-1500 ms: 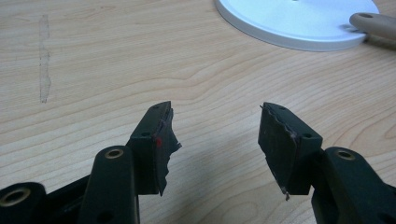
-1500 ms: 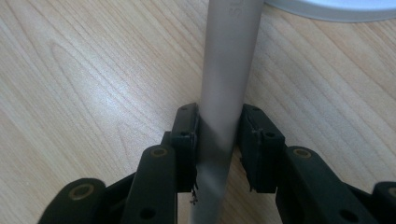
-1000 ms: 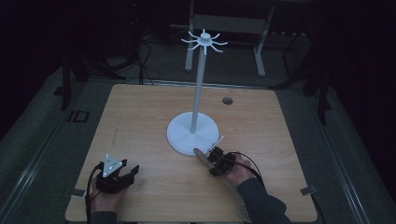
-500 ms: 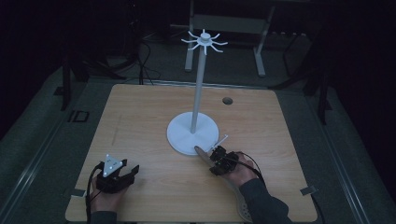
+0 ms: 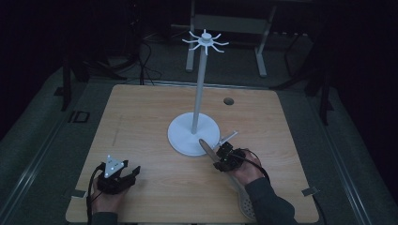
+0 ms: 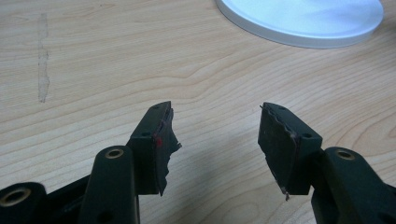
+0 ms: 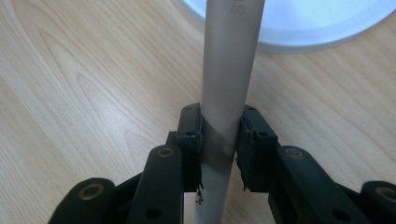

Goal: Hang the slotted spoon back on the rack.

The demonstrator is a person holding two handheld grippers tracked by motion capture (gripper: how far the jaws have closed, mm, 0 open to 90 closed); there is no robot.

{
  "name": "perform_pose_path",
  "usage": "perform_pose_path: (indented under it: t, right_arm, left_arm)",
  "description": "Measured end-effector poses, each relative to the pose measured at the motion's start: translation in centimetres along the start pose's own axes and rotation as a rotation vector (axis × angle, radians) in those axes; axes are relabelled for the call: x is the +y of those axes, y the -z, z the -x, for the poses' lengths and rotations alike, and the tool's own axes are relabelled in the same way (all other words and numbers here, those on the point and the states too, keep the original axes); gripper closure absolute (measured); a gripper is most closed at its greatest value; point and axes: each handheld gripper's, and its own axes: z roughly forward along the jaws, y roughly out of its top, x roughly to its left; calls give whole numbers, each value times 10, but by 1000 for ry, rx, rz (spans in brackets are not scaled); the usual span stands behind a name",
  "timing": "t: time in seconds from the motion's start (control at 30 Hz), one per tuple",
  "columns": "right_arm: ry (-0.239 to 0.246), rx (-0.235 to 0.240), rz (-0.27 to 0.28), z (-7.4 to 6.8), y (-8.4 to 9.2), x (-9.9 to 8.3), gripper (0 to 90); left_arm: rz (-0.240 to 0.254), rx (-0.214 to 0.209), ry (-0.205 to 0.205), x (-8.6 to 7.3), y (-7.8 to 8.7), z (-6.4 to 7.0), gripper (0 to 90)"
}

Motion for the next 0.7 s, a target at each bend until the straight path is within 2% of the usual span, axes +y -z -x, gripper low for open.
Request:
perform_pose_path:
  t: [0.6,0.63,0.7]
  right_arm:
    - [-18,-31,103,8,20,5,733]
    - [-20,-40,128,10,24,6,733]
    - [-27,-44,139,10,26,7,733]
  left_arm:
    - [4,3,0,0,1,0,453]
    - [5,3,-1,0,1,0,453]
    - [5,3,-1,0,1,-1,453]
